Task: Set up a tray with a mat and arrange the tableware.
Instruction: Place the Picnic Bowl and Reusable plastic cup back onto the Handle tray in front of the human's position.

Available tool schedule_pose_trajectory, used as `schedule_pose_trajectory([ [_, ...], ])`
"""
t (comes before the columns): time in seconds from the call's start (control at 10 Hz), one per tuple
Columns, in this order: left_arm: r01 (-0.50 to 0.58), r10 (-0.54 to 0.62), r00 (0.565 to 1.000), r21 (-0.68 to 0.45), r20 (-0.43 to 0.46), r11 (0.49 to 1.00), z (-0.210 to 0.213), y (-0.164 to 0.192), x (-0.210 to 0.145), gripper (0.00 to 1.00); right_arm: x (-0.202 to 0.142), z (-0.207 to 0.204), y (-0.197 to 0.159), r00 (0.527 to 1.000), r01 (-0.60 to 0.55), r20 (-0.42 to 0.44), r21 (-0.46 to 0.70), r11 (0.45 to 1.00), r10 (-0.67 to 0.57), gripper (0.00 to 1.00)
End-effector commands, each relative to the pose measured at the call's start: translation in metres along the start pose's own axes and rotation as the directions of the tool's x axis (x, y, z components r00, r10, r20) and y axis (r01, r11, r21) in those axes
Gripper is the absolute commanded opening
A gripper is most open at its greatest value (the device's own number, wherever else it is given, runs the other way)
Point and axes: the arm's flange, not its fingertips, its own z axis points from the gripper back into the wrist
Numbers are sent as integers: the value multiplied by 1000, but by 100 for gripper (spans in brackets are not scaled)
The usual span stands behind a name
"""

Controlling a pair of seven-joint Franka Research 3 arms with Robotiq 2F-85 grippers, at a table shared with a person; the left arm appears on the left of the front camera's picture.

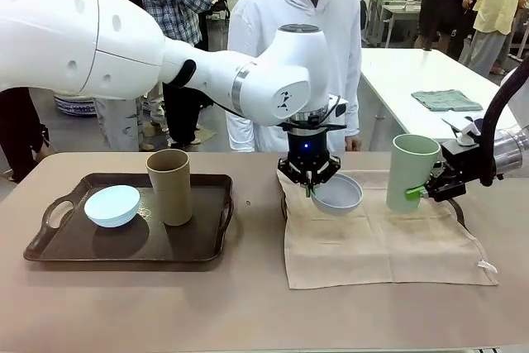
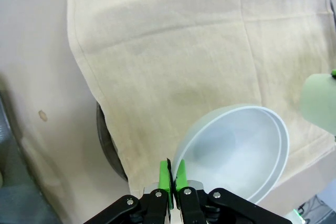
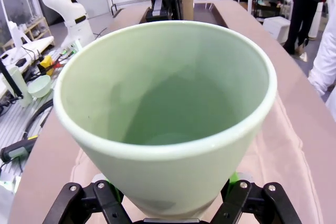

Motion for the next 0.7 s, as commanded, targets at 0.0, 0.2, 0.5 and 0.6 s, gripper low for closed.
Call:
schedule_pose_trajectory([
  [0.0,24,-24,1000,-4,11,1000,-16,-2,3,4,-11,-10,-9,999,-27,-31,-6,1000,27,82],
  [0.2,27,-27,1000,-6,9,1000,-28,-6,5,4,-21,-17,-12,998,-40,-44,-1,999,40,82],
  [0.5,22,-22,999,-4,30,1000,-33,-9,8,4,-28,-19,-13,998,-59,-28,15,998,60,82],
  [0.6,28,-27,999,-2,27,1000,-33,-8,8,4,-30,-19,-12,998,-61,-15,23,998,61,100],
])
